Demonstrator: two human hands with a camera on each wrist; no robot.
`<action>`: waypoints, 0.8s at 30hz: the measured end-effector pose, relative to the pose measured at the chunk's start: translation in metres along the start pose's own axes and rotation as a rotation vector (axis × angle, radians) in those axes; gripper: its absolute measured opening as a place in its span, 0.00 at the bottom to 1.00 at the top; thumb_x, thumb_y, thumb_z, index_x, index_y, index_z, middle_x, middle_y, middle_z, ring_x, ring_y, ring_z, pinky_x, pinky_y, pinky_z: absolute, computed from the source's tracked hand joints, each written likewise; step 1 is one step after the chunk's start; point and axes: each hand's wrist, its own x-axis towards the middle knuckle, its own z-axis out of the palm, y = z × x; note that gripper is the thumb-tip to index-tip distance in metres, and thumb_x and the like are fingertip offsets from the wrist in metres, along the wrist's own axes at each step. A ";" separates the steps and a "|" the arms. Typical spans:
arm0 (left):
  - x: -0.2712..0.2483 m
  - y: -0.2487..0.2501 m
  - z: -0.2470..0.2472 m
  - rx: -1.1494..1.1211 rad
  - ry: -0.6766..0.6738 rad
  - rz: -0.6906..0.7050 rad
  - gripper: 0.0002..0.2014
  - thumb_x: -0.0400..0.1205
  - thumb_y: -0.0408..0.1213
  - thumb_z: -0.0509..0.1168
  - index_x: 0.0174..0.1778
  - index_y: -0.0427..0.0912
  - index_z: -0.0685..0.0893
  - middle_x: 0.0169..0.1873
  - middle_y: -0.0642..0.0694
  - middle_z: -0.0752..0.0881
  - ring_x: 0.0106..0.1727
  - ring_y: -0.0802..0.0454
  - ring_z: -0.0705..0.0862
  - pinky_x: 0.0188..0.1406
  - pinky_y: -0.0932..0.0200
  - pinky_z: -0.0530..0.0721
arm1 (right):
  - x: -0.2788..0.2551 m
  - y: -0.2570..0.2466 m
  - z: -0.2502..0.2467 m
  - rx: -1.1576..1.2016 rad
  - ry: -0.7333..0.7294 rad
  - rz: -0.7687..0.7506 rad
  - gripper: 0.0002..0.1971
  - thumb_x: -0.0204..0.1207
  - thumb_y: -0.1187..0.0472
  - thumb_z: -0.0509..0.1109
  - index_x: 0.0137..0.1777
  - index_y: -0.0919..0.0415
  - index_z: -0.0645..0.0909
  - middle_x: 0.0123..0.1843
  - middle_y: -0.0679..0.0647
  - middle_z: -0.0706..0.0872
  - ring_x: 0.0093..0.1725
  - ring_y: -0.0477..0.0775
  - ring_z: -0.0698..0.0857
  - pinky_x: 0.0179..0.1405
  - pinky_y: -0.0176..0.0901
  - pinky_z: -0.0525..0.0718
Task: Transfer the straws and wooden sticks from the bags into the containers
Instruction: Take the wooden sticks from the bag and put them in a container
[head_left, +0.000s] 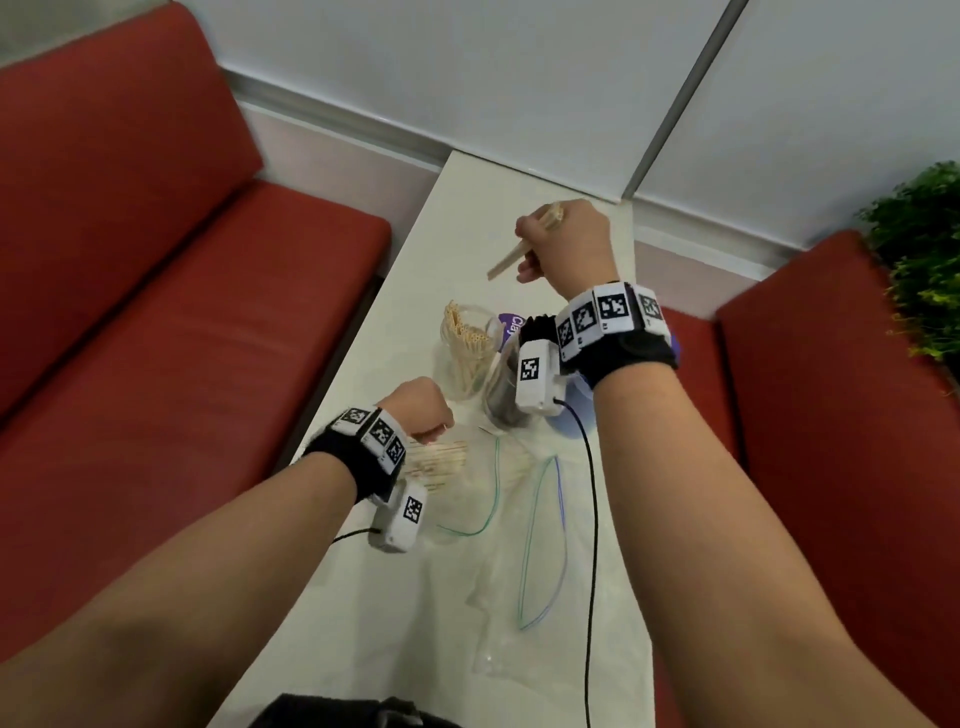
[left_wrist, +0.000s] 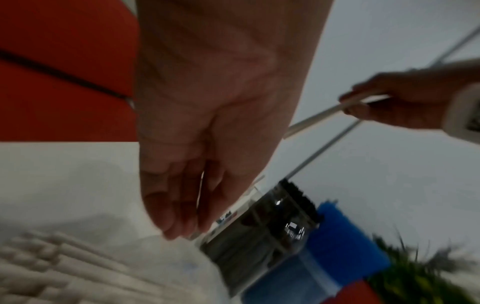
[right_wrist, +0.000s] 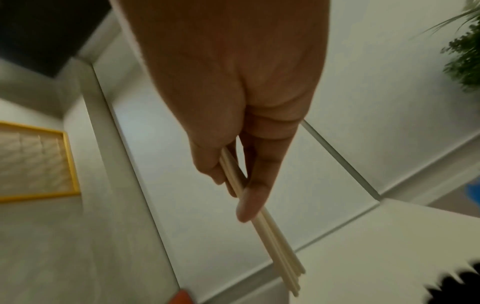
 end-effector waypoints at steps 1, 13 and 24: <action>0.000 -0.005 0.005 0.197 -0.019 0.014 0.06 0.78 0.28 0.65 0.36 0.33 0.84 0.33 0.39 0.86 0.35 0.43 0.87 0.38 0.55 0.86 | 0.003 0.008 0.010 -0.029 -0.009 0.013 0.09 0.81 0.65 0.70 0.52 0.73 0.86 0.36 0.67 0.91 0.23 0.53 0.90 0.36 0.58 0.93; 0.001 -0.032 0.068 1.035 -0.100 0.161 0.21 0.85 0.32 0.62 0.74 0.34 0.72 0.69 0.39 0.73 0.70 0.39 0.74 0.68 0.42 0.78 | 0.014 0.089 0.089 -0.267 -0.219 0.169 0.18 0.81 0.55 0.75 0.62 0.70 0.84 0.58 0.67 0.89 0.53 0.68 0.91 0.59 0.61 0.88; -0.003 -0.025 0.073 1.140 -0.018 0.118 0.13 0.86 0.29 0.56 0.64 0.39 0.79 0.61 0.42 0.83 0.62 0.43 0.83 0.59 0.52 0.80 | -0.024 0.096 0.081 -0.182 0.047 0.004 0.21 0.85 0.49 0.66 0.72 0.60 0.79 0.58 0.59 0.89 0.54 0.56 0.86 0.48 0.46 0.79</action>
